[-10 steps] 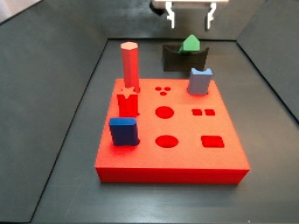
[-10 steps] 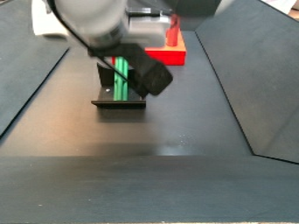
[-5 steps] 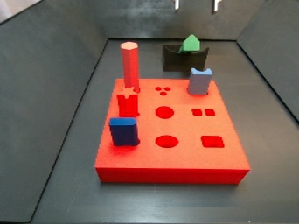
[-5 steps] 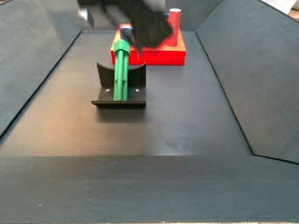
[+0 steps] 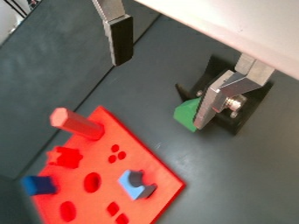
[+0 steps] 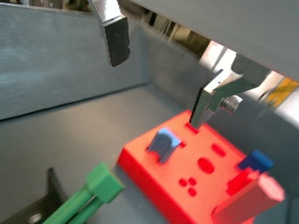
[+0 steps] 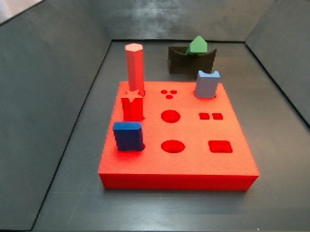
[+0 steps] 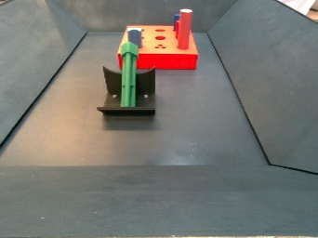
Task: Pick up the 3 prong object. Move up. Rotate the 3 prong object. Place the 3 prong object on the fixture. Regrasp the 3 prong object. Move to above the board. Insert the 3 prong object.
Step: Regrasp the 3 prong object.
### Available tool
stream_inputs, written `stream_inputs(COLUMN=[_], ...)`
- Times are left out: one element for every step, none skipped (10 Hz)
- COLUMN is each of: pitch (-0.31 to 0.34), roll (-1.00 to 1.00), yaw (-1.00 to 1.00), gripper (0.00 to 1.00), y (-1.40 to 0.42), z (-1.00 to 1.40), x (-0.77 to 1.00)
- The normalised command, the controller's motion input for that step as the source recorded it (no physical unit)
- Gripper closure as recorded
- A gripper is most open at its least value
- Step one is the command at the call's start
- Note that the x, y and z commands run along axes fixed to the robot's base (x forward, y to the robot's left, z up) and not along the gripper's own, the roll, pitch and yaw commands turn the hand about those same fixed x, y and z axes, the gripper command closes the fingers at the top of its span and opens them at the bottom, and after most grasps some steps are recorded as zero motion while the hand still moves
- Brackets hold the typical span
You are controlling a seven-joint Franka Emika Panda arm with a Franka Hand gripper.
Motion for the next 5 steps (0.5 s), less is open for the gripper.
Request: stream_inputs(pitch=[0.038,0.036,0.033,0.031,0.030], roll=[1.00,1.00,1.00,1.00,1.00], yaw=[0.02,0.02,0.02,0.02,0.03], gripper=[0.00,0.00,0.00,0.00,0.00], y=[-0.03,-0.02,-0.04,-0.03,-0.02], z=[0.04,0.05,0.02,0.02,0.01], x=[-0.01,-0.01,0.00,0.00,0.00])
